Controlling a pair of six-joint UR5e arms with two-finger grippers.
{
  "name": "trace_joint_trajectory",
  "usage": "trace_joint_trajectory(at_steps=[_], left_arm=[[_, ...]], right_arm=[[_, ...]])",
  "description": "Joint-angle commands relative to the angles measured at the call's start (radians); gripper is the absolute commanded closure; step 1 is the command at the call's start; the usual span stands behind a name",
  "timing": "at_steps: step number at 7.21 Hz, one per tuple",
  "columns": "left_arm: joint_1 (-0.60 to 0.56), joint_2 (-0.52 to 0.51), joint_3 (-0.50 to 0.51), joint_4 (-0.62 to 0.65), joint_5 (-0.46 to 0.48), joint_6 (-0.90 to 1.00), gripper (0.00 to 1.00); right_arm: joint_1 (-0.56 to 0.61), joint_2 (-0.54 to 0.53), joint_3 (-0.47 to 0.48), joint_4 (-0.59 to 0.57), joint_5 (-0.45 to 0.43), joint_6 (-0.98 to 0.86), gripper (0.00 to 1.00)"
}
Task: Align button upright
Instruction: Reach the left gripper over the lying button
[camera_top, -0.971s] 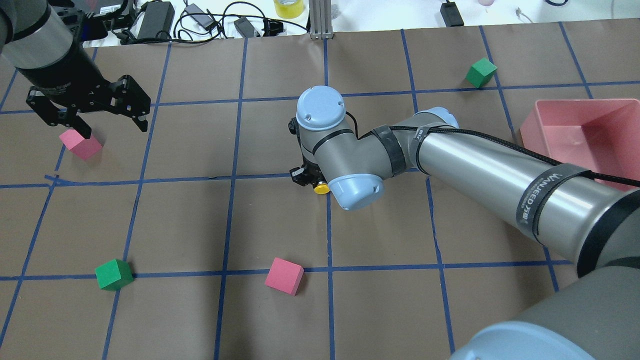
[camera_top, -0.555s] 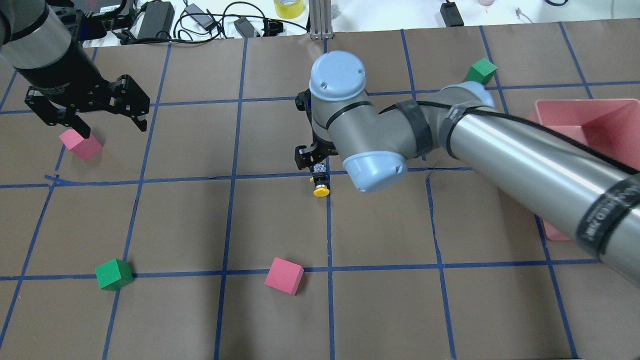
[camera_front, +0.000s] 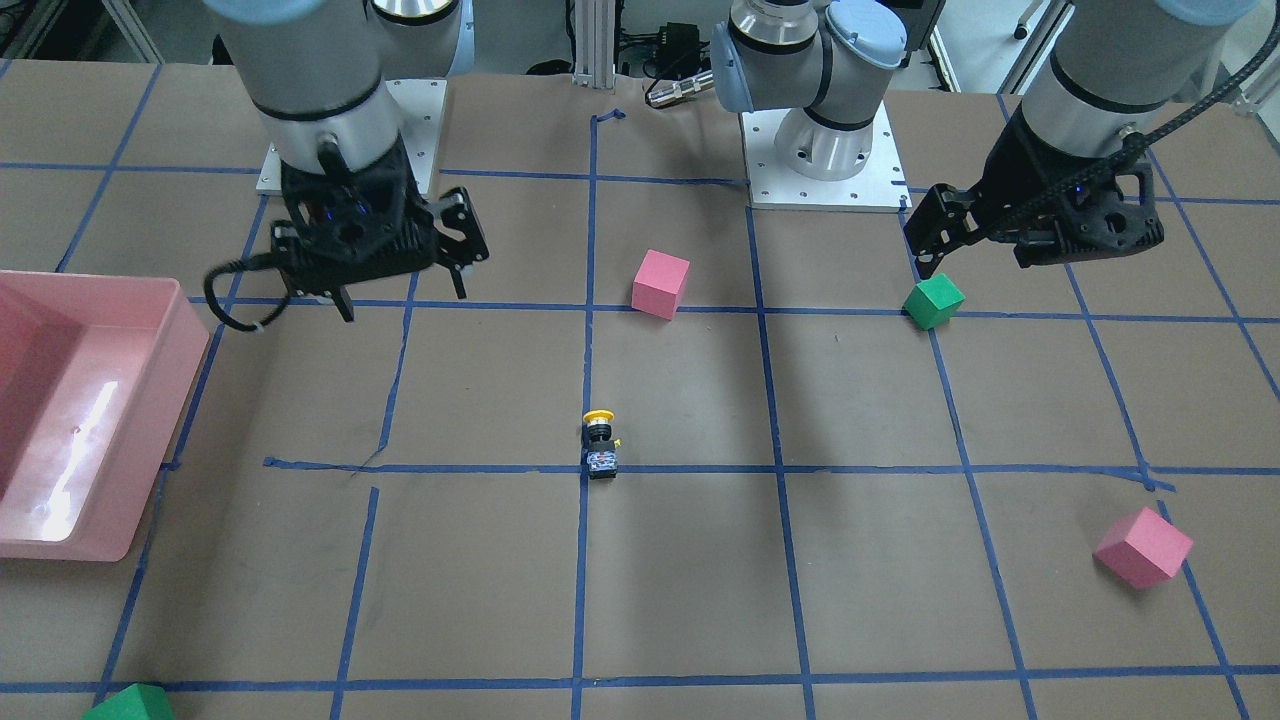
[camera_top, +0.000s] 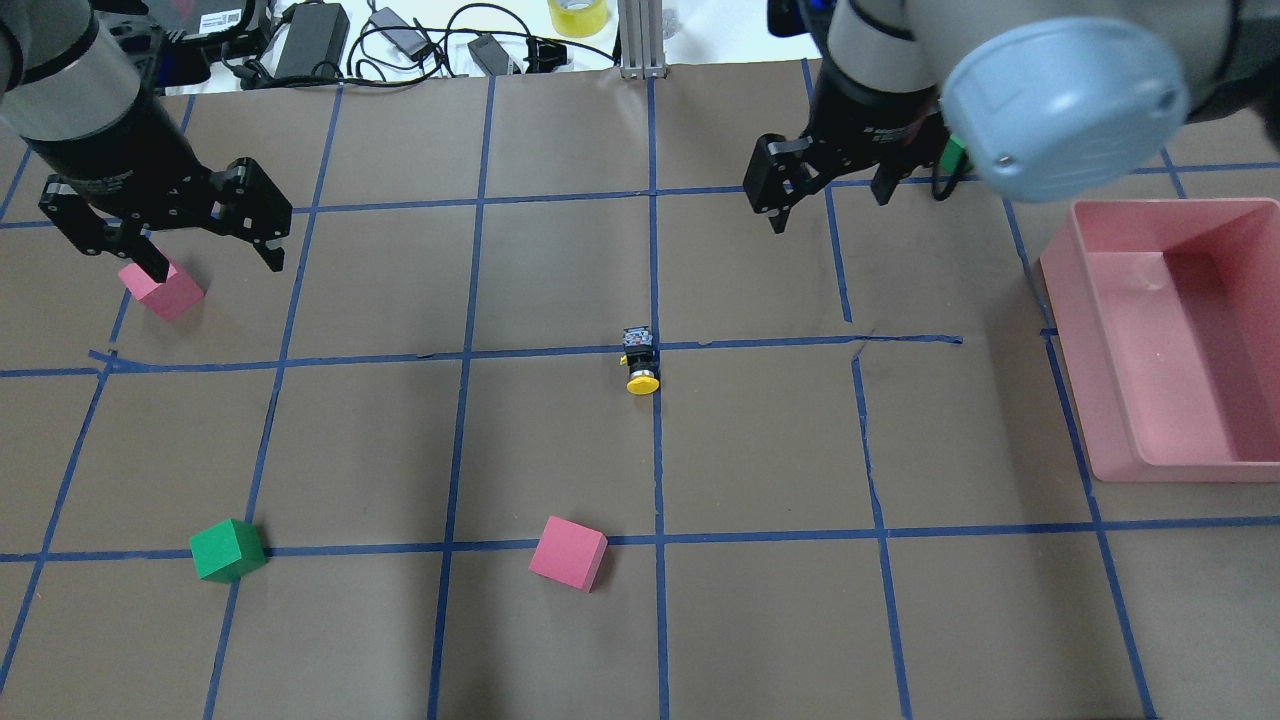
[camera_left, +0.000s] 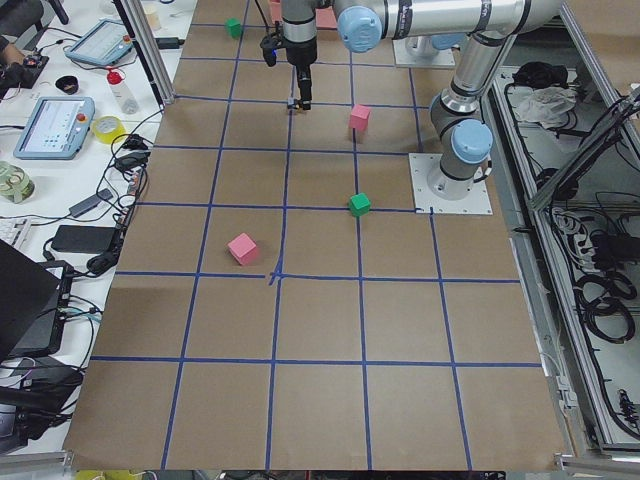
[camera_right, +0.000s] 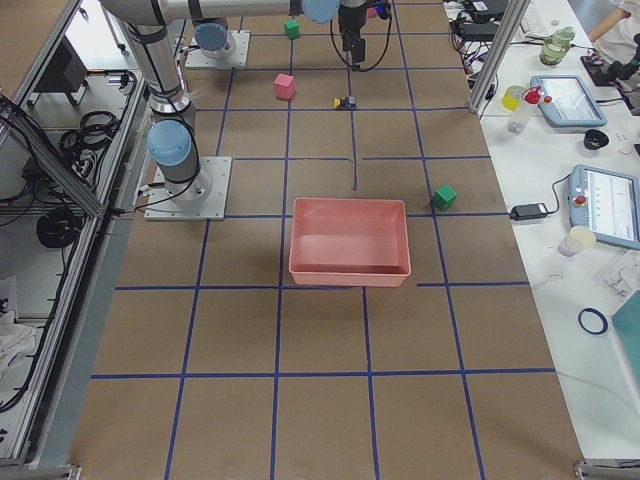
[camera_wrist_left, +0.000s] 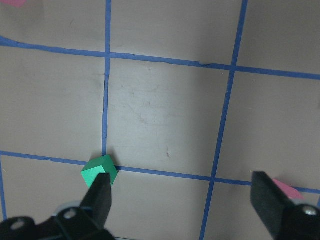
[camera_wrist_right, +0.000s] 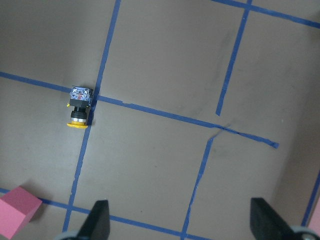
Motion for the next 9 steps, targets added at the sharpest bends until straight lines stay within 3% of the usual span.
trace_joint_trajectory(at_steps=[1, 3, 5, 7, 9], left_arm=[[-0.007, -0.014, -0.021, 0.013, 0.000, 0.023, 0.00], [-0.079, -0.017, -0.052, 0.076, -0.070, 0.004, 0.00], [-0.174, -0.053, -0.122, 0.219, -0.122, -0.069, 0.00], [-0.204, -0.103, -0.202, 0.336, -0.226, -0.098, 0.00], [-0.219, -0.149, -0.211, 0.395, -0.245, -0.100, 0.00]], right_arm=[[-0.018, -0.028, -0.020, -0.022, -0.001, 0.004, 0.00], [-0.040, -0.033, -0.008, -0.024, -0.001, 0.009, 0.00], [-0.043, -0.031, 0.003, -0.024, 0.000, 0.007, 0.00], [-0.056, -0.030, 0.005, -0.026, -0.003, 0.007, 0.00], [-0.057, -0.048, 0.005, -0.023, -0.006, 0.093, 0.00]])
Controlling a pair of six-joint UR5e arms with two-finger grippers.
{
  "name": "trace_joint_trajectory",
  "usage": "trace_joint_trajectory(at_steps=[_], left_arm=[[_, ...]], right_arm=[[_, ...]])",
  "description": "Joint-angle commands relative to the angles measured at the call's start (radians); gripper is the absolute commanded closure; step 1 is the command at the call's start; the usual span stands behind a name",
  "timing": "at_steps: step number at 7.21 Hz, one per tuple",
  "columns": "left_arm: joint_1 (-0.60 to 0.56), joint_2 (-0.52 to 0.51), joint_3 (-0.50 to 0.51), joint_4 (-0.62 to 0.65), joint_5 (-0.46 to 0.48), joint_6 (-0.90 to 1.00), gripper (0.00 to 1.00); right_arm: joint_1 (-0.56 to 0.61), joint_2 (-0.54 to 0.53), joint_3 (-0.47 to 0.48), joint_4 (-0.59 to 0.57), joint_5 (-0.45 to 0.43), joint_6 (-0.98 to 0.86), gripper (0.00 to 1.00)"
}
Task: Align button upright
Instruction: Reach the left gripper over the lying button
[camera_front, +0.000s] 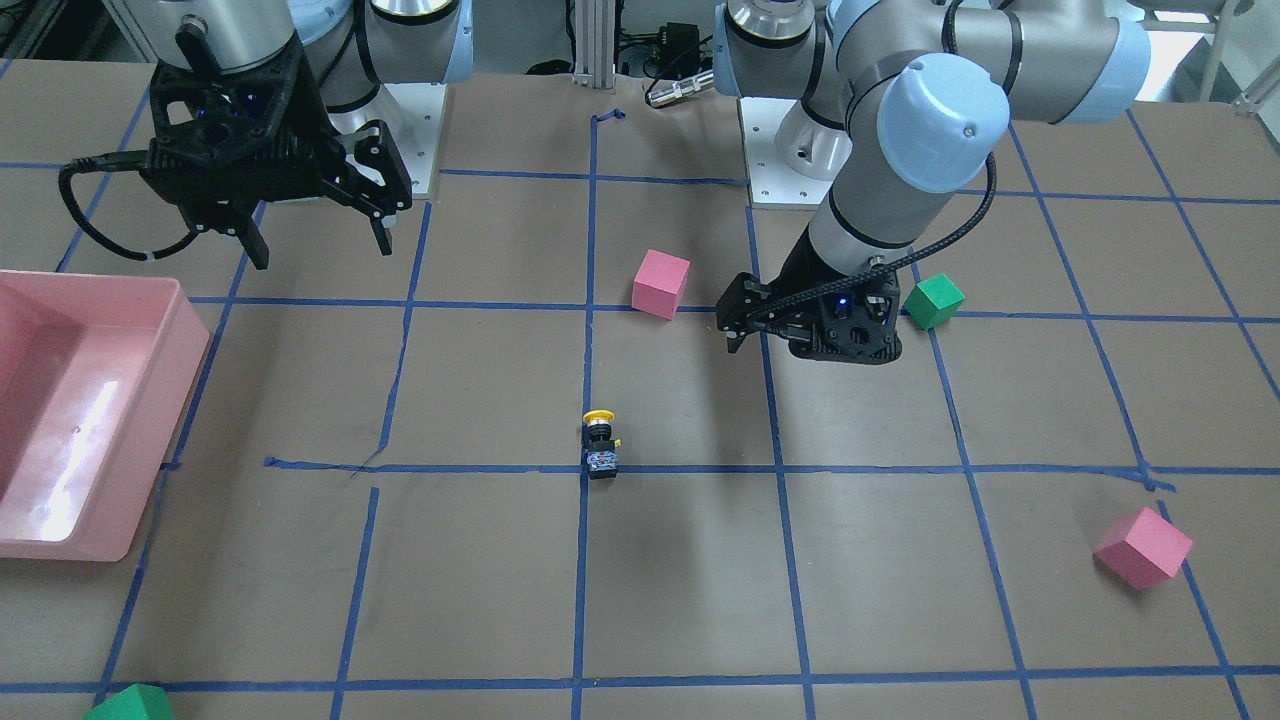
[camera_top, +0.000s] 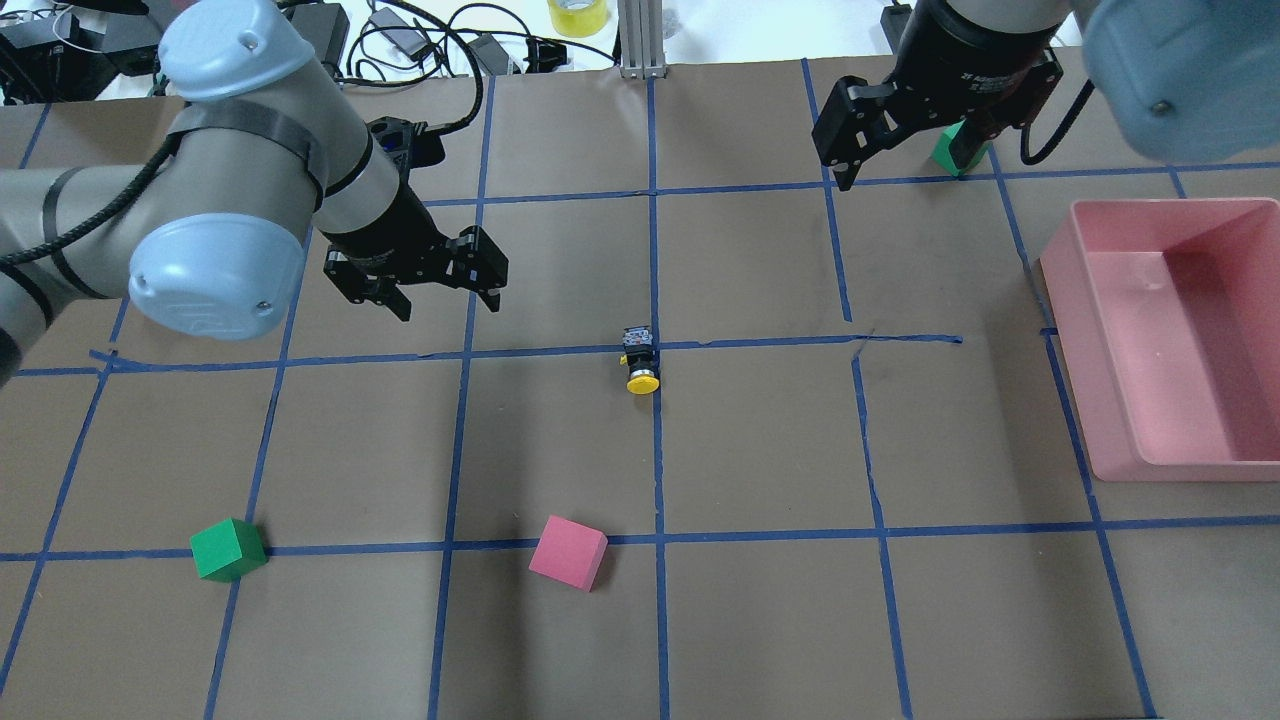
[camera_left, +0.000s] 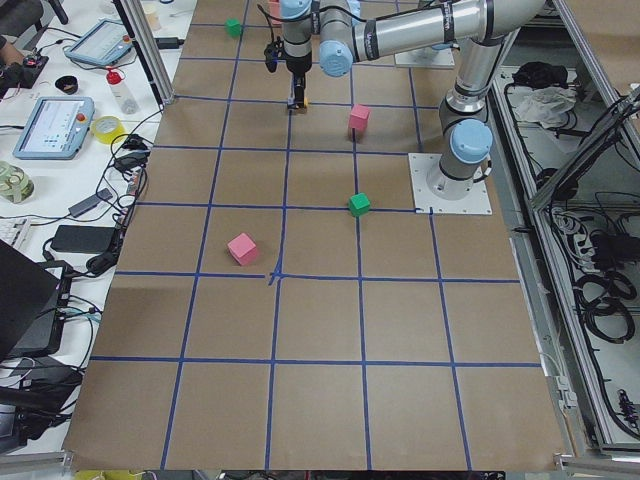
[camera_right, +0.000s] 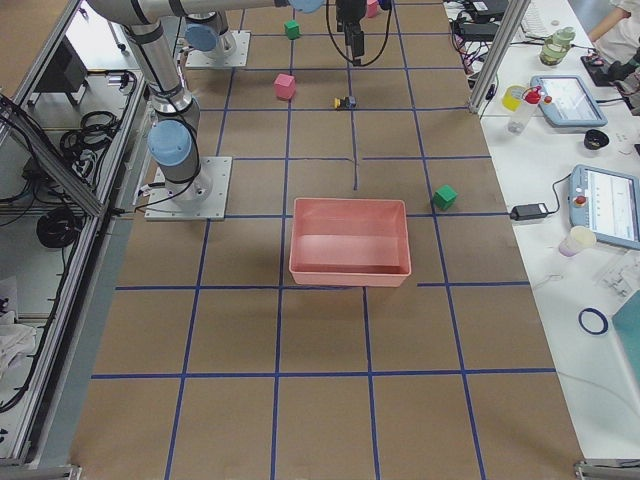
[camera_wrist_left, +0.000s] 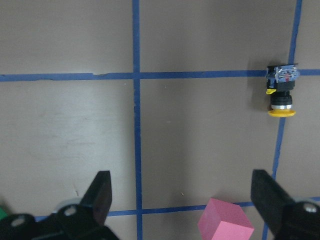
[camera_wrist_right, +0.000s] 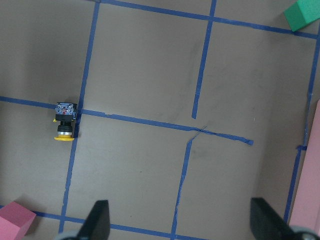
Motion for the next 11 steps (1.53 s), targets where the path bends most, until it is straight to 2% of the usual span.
trace_joint_trajectory(at_steps=[1, 2, 3, 5, 6, 7, 9, 11], left_arm=[[-0.067, -0.059, -0.012, 0.070, -0.098, -0.007, 0.00], [-0.106, -0.096, -0.018, 0.199, -0.110, -0.013, 0.00], [-0.127, -0.122, -0.044, 0.244, -0.111, -0.045, 0.00], [-0.172, -0.169, -0.128, 0.460, -0.099, -0.100, 0.00], [-0.228, -0.177, -0.171, 0.596, 0.006, -0.152, 0.00], [-0.273, -0.182, -0.196, 0.626, 0.055, -0.168, 0.00], [-0.321, -0.197, -0.210, 0.637, 0.056, -0.348, 0.10], [-0.322, -0.231, -0.222, 0.712, 0.059, -0.349, 0.10]], right_arm=[[-0.007, -0.012, 0.000, -0.004, -0.026, 0.078, 0.00], [-0.036, -0.012, 0.000, 0.008, -0.049, 0.071, 0.00], [-0.067, -0.011, 0.000, 0.002, -0.049, 0.052, 0.00], [-0.081, -0.017, 0.002, 0.012, -0.040, 0.043, 0.00], [-0.081, -0.017, 0.006, 0.011, -0.034, 0.046, 0.00], [-0.081, -0.019, 0.008, 0.012, -0.033, 0.048, 0.00], [-0.081, -0.022, 0.017, 0.012, -0.033, 0.042, 0.00], [-0.081, -0.022, 0.017, 0.012, -0.033, 0.038, 0.00]])
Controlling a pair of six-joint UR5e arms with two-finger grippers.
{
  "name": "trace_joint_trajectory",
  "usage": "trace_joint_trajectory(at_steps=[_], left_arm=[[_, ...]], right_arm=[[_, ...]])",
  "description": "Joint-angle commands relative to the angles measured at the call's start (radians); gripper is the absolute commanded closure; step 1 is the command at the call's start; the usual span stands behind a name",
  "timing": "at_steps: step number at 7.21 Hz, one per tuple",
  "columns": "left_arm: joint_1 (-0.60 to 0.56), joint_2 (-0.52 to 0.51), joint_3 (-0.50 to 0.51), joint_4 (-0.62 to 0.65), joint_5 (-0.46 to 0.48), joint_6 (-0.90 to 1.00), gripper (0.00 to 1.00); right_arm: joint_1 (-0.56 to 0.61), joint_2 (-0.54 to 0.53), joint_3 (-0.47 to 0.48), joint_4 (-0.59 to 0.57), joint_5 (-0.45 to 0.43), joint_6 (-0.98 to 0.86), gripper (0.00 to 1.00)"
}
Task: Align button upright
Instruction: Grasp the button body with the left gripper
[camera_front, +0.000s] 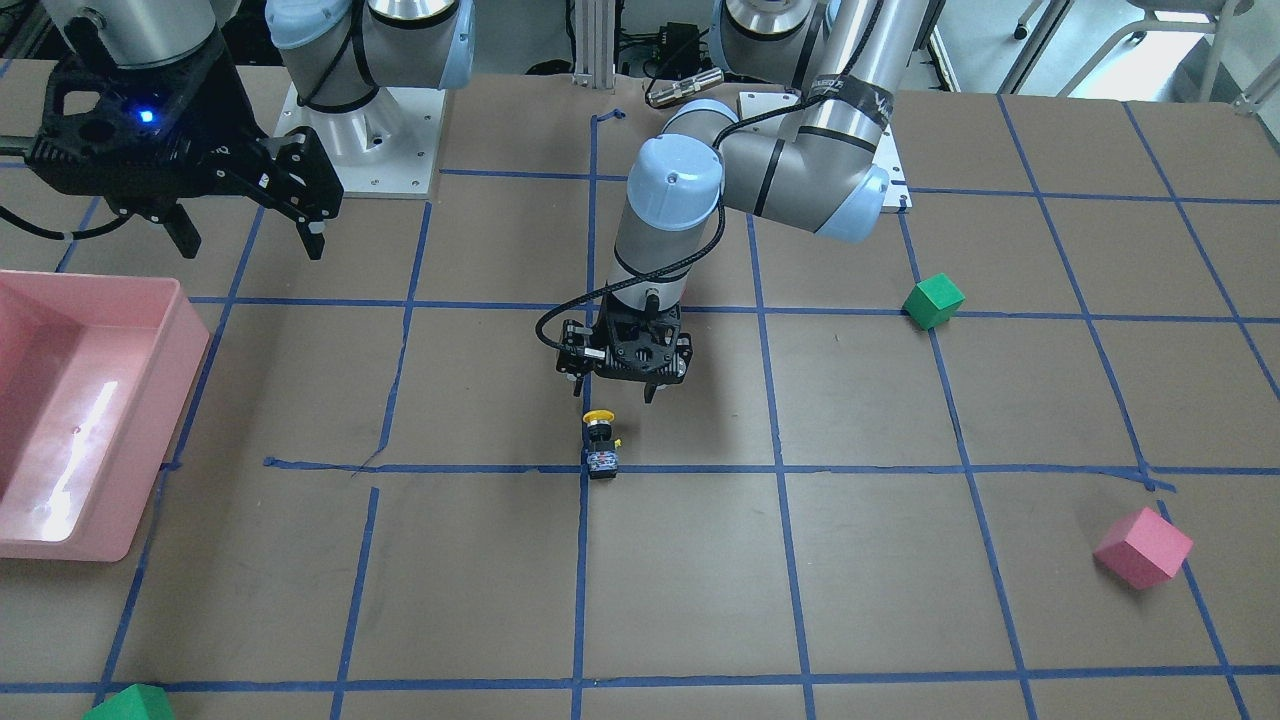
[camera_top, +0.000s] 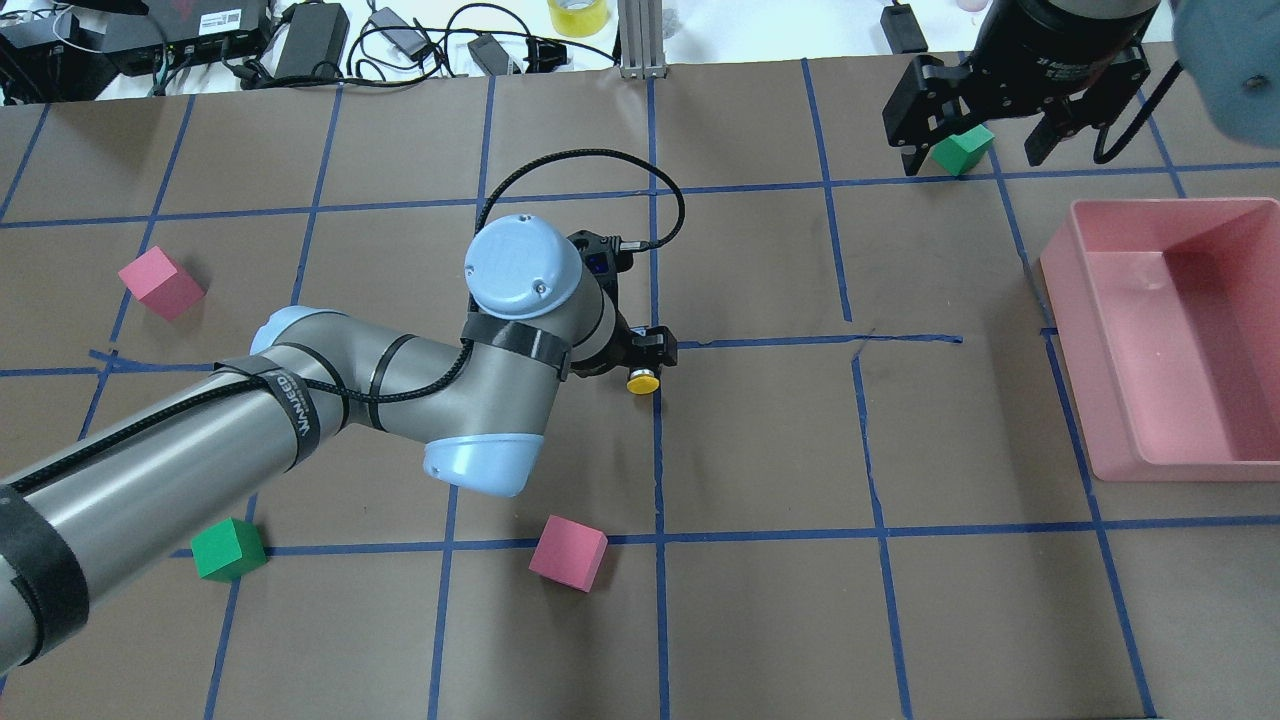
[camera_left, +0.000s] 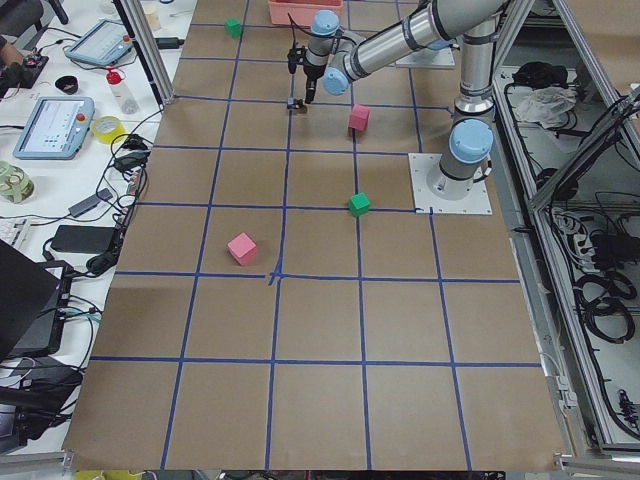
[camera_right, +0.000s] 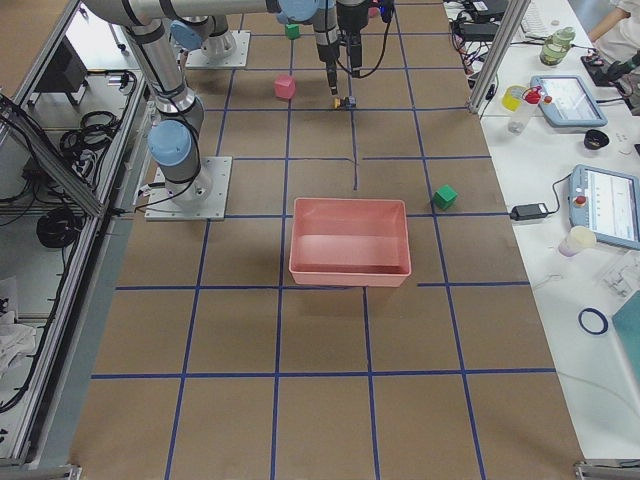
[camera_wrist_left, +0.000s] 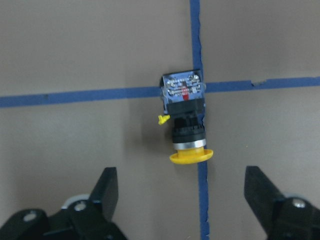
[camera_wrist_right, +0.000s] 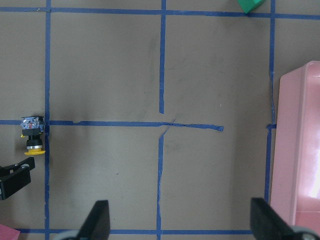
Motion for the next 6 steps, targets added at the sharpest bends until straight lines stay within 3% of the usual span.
trace_joint_trajectory(at_steps=[1, 2, 6], left_arm=[[-0.004, -0.045, -0.004, 0.035, 0.003, -0.013, 0.08], [-0.004, -0.076, 0.000, 0.035, 0.039, -0.013, 0.00], [-0.004, -0.101, 0.016, 0.055, 0.041, -0.022, 0.00]], right_arm=[[0.000, 0.000, 0.001, -0.001, 0.000, -0.002, 0.00], [0.000, 0.000, 0.001, -0.002, 0.002, -0.002, 0.00], [0.000, 0.000, 0.001, -0.001, -0.001, -0.011, 0.00]])
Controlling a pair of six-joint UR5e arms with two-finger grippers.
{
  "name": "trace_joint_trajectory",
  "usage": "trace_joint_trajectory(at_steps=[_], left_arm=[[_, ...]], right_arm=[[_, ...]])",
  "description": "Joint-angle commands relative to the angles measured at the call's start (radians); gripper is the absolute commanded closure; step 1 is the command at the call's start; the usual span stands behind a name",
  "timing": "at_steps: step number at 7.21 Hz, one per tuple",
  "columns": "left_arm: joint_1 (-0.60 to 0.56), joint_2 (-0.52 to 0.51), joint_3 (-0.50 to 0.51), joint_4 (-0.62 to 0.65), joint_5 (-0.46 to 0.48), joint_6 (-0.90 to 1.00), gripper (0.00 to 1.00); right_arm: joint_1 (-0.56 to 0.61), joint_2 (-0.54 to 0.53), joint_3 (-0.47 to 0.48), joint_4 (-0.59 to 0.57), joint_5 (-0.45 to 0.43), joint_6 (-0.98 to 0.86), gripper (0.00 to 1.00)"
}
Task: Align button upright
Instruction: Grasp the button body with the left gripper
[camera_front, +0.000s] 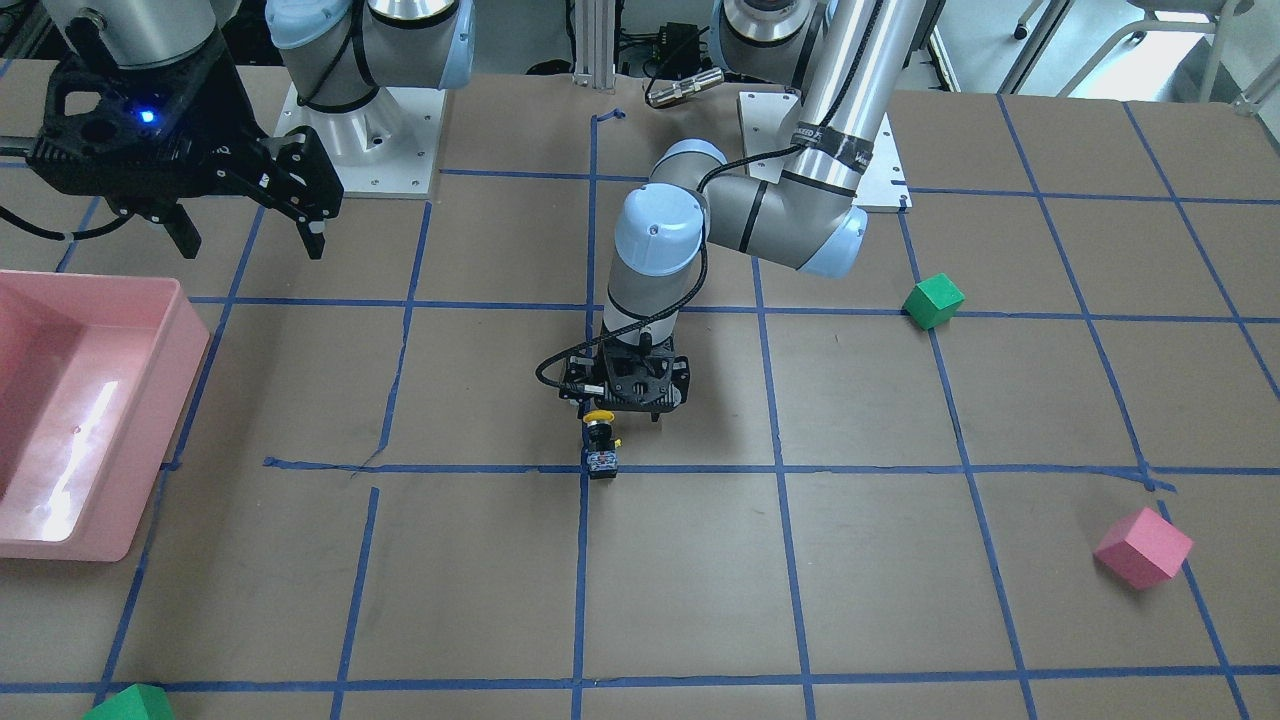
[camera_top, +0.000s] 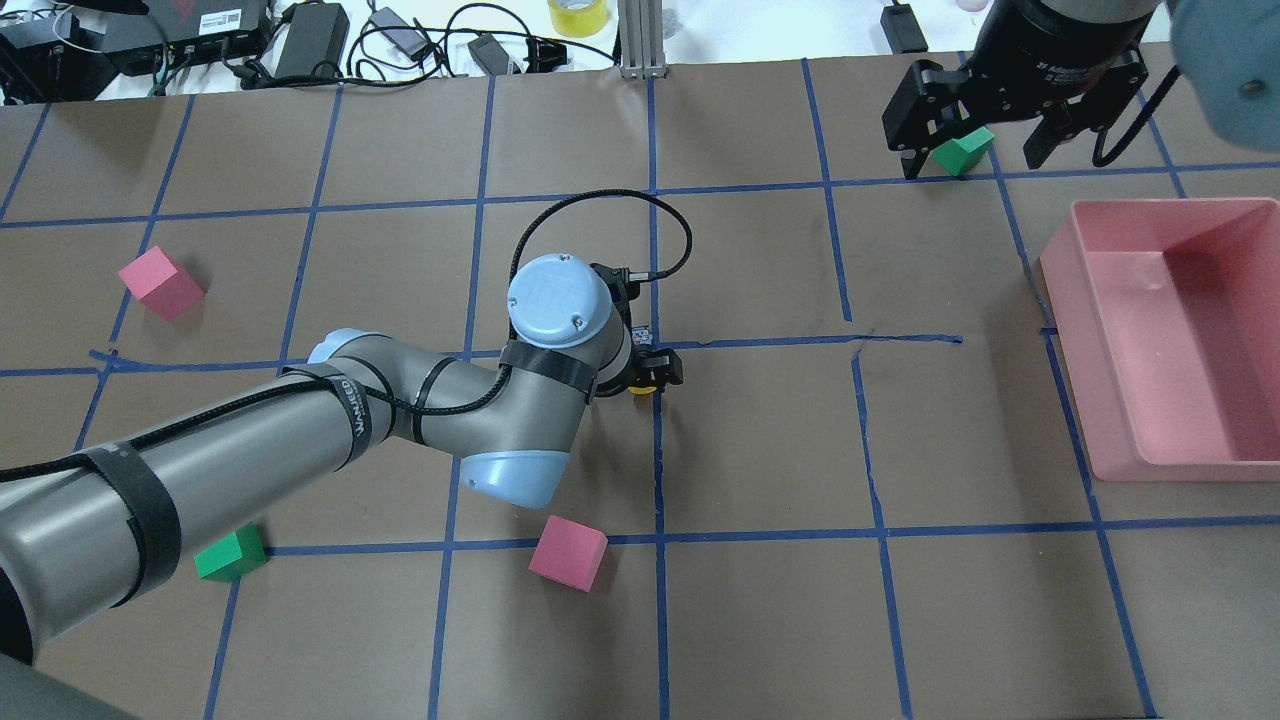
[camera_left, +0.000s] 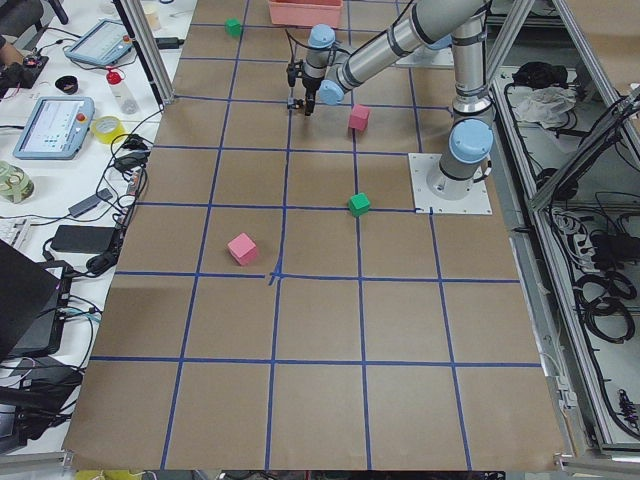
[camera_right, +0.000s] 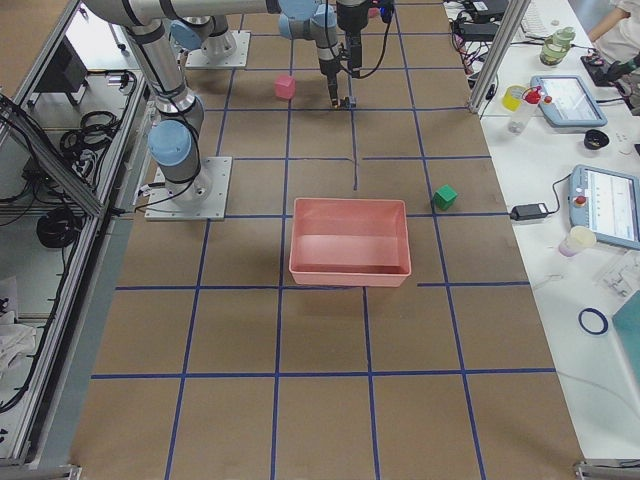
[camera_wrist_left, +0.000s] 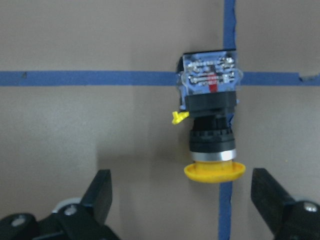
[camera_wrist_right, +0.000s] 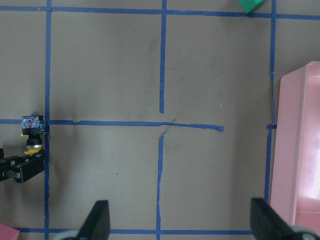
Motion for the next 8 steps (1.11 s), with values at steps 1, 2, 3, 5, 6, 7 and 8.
trace_joint_trajectory(at_steps=[1, 2, 3, 5, 6, 7, 8], left_arm=[[0.000, -0.002, 0.011, 0.006, -0.005, -0.005, 0.00], [0.000, -0.006, 0.011, 0.006, -0.003, -0.005, 0.00], [0.000, -0.014, 0.020, 0.012, -0.003, -0.005, 0.01], [0.000, -0.045, 0.056, 0.014, -0.003, -0.005, 0.02], [0.000, -0.048, 0.056, 0.016, -0.003, -0.005, 0.06], [0.000, -0.048, 0.056, 0.014, -0.005, -0.005, 0.17], [0.000, -0.048, 0.051, 0.003, -0.006, -0.006, 0.23]], right_arm=[[0.000, 0.000, 0.000, 0.000, -0.002, -0.005, 0.00], [0.000, 0.000, 0.000, 0.000, 0.000, -0.005, 0.00], [0.000, 0.000, 0.002, 0.000, 0.001, -0.007, 0.00], [0.000, 0.000, 0.000, 0.000, 0.000, -0.007, 0.00], [0.000, 0.000, 0.002, 0.000, 0.000, -0.007, 0.00], [0.000, 0.000, 0.002, 0.000, 0.000, -0.008, 0.00], [0.000, 0.000, 0.002, 0.000, 0.000, -0.007, 0.00]])
